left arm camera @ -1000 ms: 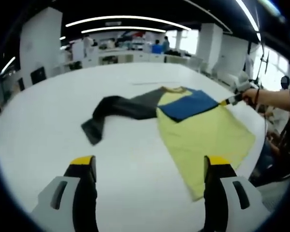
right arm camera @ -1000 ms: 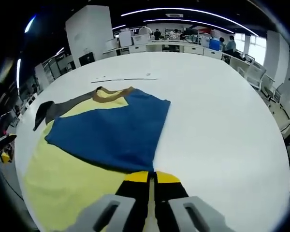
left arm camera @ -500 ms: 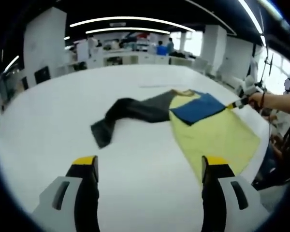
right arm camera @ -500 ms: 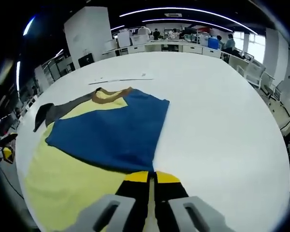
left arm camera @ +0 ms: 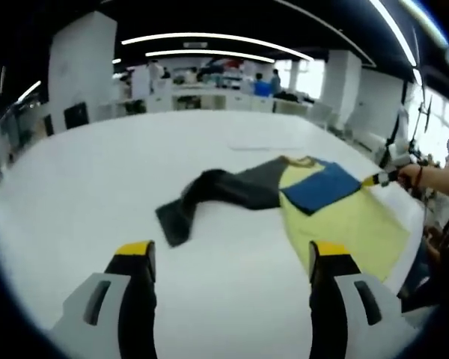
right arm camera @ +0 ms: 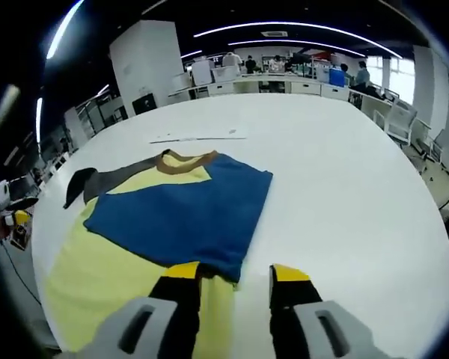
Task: Fold the garment on the visible template until the final outline fits inside the template.
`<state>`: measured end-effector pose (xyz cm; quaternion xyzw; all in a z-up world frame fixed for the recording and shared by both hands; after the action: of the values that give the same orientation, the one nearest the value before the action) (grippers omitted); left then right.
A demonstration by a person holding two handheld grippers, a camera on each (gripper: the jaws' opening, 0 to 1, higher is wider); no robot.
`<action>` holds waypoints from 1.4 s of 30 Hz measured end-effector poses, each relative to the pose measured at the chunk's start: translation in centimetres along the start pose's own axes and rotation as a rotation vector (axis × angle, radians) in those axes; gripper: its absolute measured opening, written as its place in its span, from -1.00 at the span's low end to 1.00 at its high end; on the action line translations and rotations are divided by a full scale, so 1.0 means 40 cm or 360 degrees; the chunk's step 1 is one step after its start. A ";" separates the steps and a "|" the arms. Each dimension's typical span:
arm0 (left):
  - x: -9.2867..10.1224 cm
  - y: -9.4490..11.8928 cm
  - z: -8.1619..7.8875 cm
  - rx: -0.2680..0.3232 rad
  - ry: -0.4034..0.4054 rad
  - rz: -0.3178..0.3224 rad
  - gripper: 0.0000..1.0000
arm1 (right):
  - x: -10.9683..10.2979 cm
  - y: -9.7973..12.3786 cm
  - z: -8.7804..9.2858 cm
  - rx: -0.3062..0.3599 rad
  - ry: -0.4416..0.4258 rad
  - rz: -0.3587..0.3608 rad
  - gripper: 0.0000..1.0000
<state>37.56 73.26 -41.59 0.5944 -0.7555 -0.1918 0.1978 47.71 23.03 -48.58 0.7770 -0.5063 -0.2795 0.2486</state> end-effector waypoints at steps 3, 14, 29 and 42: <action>-0.006 -0.005 -0.011 0.0022 0.0025 -0.0016 0.55 | -0.032 0.015 -0.024 0.0061 0.0027 -0.0060 0.11; -0.061 -0.027 -0.043 0.0120 0.0170 -0.0167 0.28 | -0.159 0.087 -0.016 0.0106 0.0221 -0.0277 0.70; -0.147 -0.082 -0.042 0.0117 0.0332 -0.0311 -0.02 | -0.247 0.172 0.000 0.0163 0.0332 -0.0379 0.84; -0.195 -0.166 0.014 -0.0023 0.0386 -0.0407 -0.30 | -0.302 0.227 0.006 0.0222 0.0329 -0.0385 0.86</action>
<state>44.38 79.44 -46.11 0.7029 -0.6429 -0.1477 0.2660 37.65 30.88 -40.48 0.8722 -0.3989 -0.1902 0.2095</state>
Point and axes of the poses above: the point that each gripper's makers call its tool centre point, and the gripper's own axes: y roughly backward along the fingers, x roughly to its right, z roughly out of its underside, the point moved 4 cm from there along y, roughly backward along the fingers, and after that the axes turned 3 degrees about -z, right-handed, at the moved point
